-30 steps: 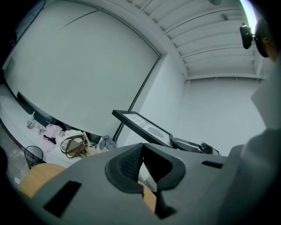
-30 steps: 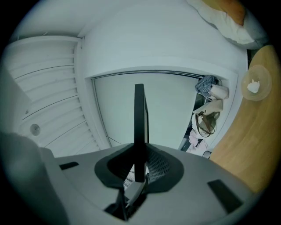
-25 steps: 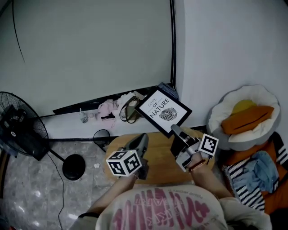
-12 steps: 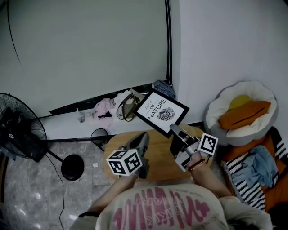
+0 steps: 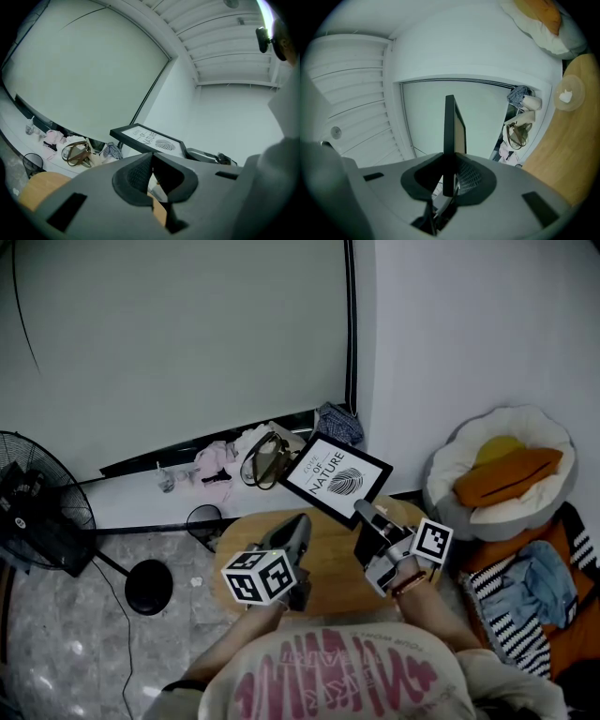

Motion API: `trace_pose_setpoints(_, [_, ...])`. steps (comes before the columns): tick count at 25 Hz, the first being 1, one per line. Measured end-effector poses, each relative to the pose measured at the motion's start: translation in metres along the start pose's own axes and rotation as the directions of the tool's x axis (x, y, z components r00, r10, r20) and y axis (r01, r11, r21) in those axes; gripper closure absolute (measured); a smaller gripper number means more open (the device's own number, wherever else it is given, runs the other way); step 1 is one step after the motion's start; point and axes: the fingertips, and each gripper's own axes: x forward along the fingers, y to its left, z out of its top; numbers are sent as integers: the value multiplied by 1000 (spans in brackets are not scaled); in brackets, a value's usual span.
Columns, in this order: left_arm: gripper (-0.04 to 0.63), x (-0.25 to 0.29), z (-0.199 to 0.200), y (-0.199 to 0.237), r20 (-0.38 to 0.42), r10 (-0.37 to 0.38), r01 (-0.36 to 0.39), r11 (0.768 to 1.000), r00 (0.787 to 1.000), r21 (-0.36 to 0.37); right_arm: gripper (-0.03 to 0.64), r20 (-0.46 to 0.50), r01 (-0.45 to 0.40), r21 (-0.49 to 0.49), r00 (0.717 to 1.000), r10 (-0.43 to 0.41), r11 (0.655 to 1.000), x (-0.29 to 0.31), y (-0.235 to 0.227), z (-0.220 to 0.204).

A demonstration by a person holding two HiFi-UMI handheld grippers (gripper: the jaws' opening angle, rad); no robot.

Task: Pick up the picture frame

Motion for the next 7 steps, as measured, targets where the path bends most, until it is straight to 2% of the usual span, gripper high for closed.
trace_pose_setpoints(7, [592,1,-5,3,-10,3,-3,1000,1000,-3,534,1,27,2,1000,-27,1000,-2,-11,-2])
